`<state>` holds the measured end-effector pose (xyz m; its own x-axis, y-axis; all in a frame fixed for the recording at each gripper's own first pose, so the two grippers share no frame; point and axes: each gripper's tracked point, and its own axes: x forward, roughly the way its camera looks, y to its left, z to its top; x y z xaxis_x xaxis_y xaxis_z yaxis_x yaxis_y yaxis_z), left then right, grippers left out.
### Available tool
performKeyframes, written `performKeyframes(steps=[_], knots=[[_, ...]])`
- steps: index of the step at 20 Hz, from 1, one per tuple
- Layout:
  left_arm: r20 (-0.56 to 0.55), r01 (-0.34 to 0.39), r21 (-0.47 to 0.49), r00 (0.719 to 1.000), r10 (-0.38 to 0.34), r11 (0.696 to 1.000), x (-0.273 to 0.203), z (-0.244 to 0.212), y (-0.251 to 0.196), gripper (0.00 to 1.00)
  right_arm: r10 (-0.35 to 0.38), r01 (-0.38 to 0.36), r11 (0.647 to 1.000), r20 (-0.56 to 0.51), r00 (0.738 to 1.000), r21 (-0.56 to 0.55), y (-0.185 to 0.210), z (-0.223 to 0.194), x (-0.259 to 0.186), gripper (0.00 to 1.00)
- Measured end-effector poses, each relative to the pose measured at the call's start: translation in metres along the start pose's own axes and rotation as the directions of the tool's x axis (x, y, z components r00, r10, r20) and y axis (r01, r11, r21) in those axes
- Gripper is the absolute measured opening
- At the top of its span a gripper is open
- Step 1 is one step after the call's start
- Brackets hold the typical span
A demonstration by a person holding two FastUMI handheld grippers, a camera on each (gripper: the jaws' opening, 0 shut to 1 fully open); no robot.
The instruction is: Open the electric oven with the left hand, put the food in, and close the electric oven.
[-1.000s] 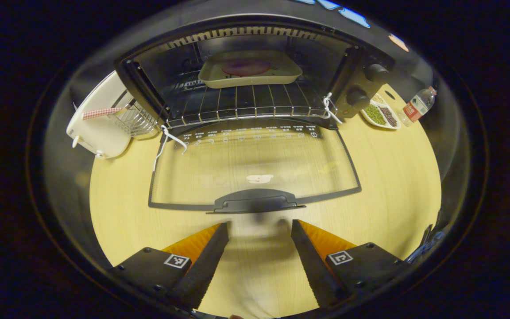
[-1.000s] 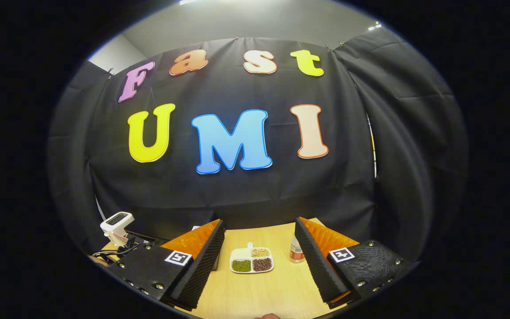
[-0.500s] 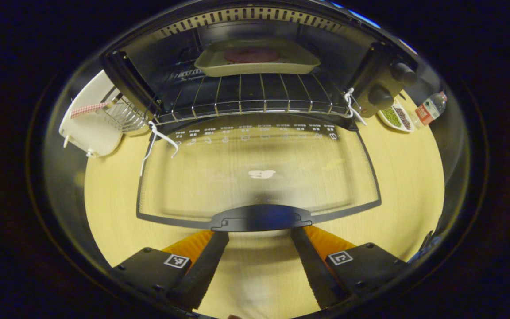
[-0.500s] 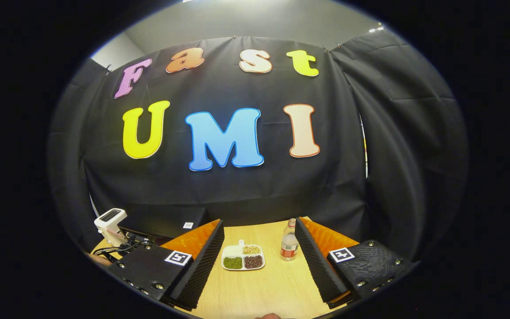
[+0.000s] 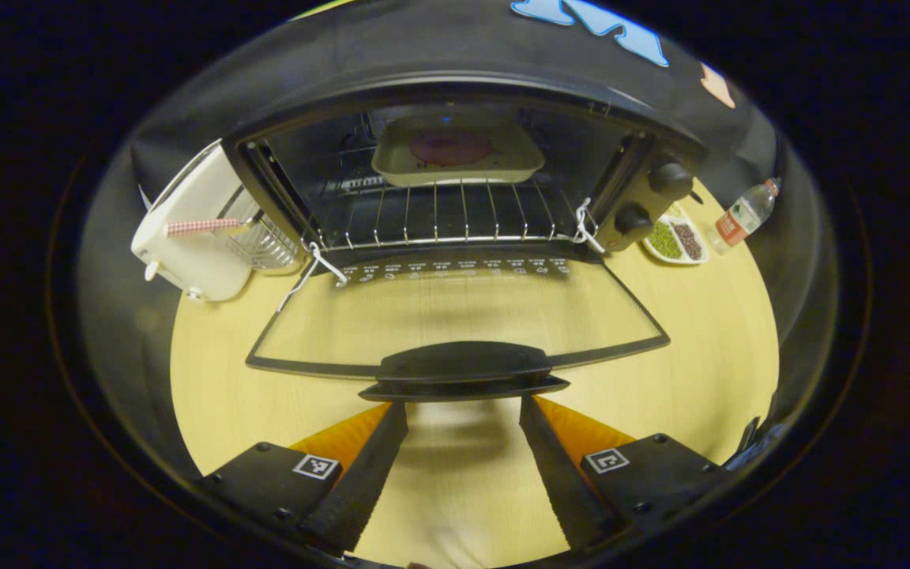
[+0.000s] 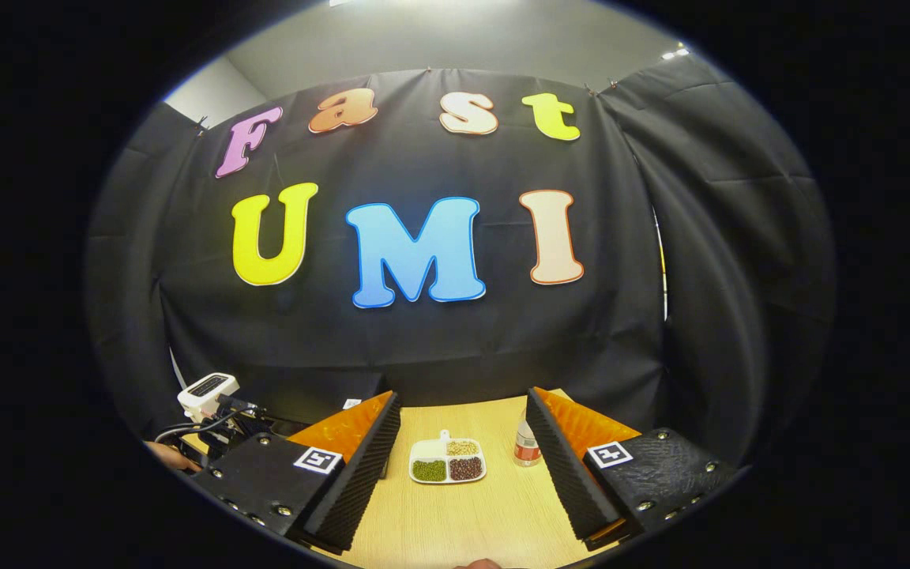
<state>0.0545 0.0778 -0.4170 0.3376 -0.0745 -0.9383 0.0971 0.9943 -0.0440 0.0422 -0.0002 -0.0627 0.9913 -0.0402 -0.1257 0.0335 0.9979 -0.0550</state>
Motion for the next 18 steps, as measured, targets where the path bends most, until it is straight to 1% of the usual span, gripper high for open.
performKeyframes(steps=[1, 3, 4, 5, 7, 8, 9, 10, 12, 14, 15, 16, 17, 18], knots=[[0.018, -0.001, 0.000, 1.000, 0.001, 1.000, -0.003, 0.003, 0.001, 1.00, -0.002, 0.002, 1.000, 0.000, 1.000, -0.005, 0.000, 0.000, -0.001, 0.97], [0.047, -0.014, -0.001, 0.999, 0.014, 1.000, -0.005, 0.012, 0.003, 0.92, -0.005, 0.006, 1.000, 0.002, 1.000, -0.015, -0.001, -0.002, -0.002, 0.97], [0.056, -0.014, -0.008, 0.998, 0.014, 1.000, -0.006, 0.016, 0.003, 0.92, -0.009, 0.009, 1.000, 0.000, 1.000, -0.020, -0.001, -0.004, -0.003, 0.97], [0.064, -0.011, -0.011, 0.998, 0.012, 1.000, -0.008, 0.020, 0.001, 0.97, -0.014, 0.014, 1.000, -0.001, 1.000, -0.023, -0.004, -0.005, -0.004, 0.97], [0.085, -0.023, -0.003, 0.996, 0.023, 1.000, -0.010, 0.030, 0.003, 0.97, -0.031, 0.031, 0.999, -0.001, 1.000, -0.022, -0.011, -0.006, -0.004, 0.97], [0.101, -0.034, 0.007, 0.994, 0.034, 0.999, -0.011, 0.035, 0.004, 1.00, -0.038, 0.038, 0.999, 0.000, 0.999, -0.022, -0.013, -0.006, -0.005, 0.97], [0.120, -0.045, 0.013, 0.992, 0.043, 0.999, -0.013, 0.039, 0.005, 0.98, -0.044, 0.044, 0.999, -0.001, 0.999, -0.022, -0.015, -0.006, -0.006, 0.97], [0.139, -0.055, 0.014, 0.989, 0.052, 0.998, -0.016, 0.044, 0.005, 0.97, -0.045, 0.045, 0.999, -0.001, 0.999, -0.020, -0.015, -0.007, -0.004, 0.97], [0.190, -0.061, 0.006, 0.980, 0.059, 0.998, -0.030, 0.053, 0.003, 0.98, -0.035, 0.035, 0.999, -0.004, 0.999, -0.010, -0.013, -0.009, -0.002, 0.97], [0.277, -0.062, 0.001, 0.959, 0.059, 0.998, -0.050, 0.068, 0.000, 0.98, -0.021, 0.021, 1.000, -0.005, 1.000, -0.011, -0.009, -0.008, 0.001, 0.97], [0.349, -0.065, 0.000, 0.935, 0.061, 0.998, -0.066, 0.078, -0.002, 0.98, -0.011, 0.011, 1.000, -0.002, 1.000, -0.012, -0.005, -0.004, 0.003, 0.97], [0.461, -0.061, -0.007, 0.885, 0.057, 0.998, -0.092, 0.094, -0.008, 0.98, 0.004, -0.004, 1.000, 0.004, 1.000, -0.010, 0.001, 0.002, 0.006, 0.97], [0.568, -0.053, -0.017, 0.822, 0.053, 0.998, -0.124, 0.106, -0.014, 1.00, 0.018, -0.018, 1.000, 0.013, 1.000, -0.007, 0.007, 0.008, 0.006, 0.97], [0.657, -0.046, -0.020, 0.752, 0.048, 0.999, -0.157, 0.117, -0.023, 1.00, 0.032, -0.032, 0.999, 0.021, 0.999, -0.006, 0.010, 0.015, 0.007, 0.97]])
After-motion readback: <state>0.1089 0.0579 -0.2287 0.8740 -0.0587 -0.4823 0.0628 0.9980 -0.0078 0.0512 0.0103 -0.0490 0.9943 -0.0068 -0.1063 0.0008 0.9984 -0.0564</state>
